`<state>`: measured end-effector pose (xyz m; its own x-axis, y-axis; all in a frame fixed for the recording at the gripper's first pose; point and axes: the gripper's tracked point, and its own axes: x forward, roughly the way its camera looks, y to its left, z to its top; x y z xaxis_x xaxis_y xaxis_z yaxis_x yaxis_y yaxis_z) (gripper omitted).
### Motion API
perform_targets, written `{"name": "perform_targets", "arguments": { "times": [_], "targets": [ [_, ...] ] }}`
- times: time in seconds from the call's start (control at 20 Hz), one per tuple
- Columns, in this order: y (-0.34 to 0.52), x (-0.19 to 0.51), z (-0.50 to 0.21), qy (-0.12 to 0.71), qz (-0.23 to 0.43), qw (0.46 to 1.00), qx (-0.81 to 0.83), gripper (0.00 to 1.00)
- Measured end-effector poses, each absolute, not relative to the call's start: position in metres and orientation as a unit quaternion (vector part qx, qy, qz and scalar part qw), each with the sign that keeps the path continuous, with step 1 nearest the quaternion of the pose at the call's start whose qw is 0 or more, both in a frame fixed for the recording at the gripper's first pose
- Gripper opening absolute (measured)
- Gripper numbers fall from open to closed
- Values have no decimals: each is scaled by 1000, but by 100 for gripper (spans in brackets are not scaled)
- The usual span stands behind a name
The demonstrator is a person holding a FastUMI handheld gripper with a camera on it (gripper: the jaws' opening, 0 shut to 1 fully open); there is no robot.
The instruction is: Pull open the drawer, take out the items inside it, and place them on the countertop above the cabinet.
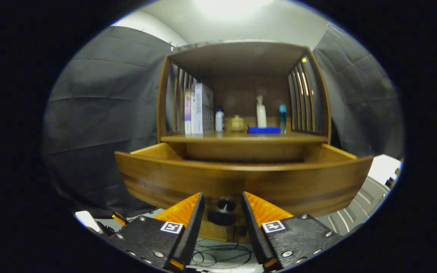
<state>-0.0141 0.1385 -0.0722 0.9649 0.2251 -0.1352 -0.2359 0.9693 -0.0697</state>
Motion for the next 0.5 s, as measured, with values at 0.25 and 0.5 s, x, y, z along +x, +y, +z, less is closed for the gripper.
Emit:
{"name": "perform_targets", "arguments": {
  "times": [0.25, 0.5],
  "targets": [
    [136, -3, -20, 32, 131, 990, -35, 84],
    [118, 48, -4, 98, 113, 989, -11, 93]
  ]
}}
